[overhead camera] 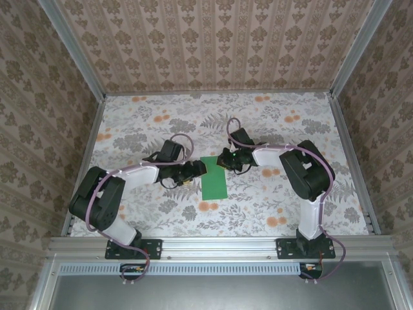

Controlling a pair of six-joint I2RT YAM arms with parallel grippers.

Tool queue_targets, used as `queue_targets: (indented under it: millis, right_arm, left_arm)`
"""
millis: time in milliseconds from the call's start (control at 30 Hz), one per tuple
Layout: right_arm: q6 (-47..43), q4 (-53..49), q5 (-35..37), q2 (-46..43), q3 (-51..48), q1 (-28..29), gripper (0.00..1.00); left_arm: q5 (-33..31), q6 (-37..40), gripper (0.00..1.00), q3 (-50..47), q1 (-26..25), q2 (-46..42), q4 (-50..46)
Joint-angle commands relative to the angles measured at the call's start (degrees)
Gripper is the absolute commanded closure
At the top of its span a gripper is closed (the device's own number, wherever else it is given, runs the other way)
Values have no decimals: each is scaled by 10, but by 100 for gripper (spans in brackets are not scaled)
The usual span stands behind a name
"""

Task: Fold a paper plane with a square sheet of paper (pick it up from the middle)

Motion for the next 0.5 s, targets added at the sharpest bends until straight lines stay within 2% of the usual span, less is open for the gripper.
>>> queue_targets:
  millis: [0, 200, 467]
  right_arm:
    - [25, 19, 21, 15, -29, -5, 88]
    - [53, 56, 19, 20, -65, -14, 88]
    - [80, 93, -6, 32, -93, -31, 88]
  left_arm:
    - [6, -55, 21, -24, -18, -21, 8]
    - [13, -104, 24, -54, -38, -32, 29]
    - [15, -115, 27, -44, -47, -25, 5]
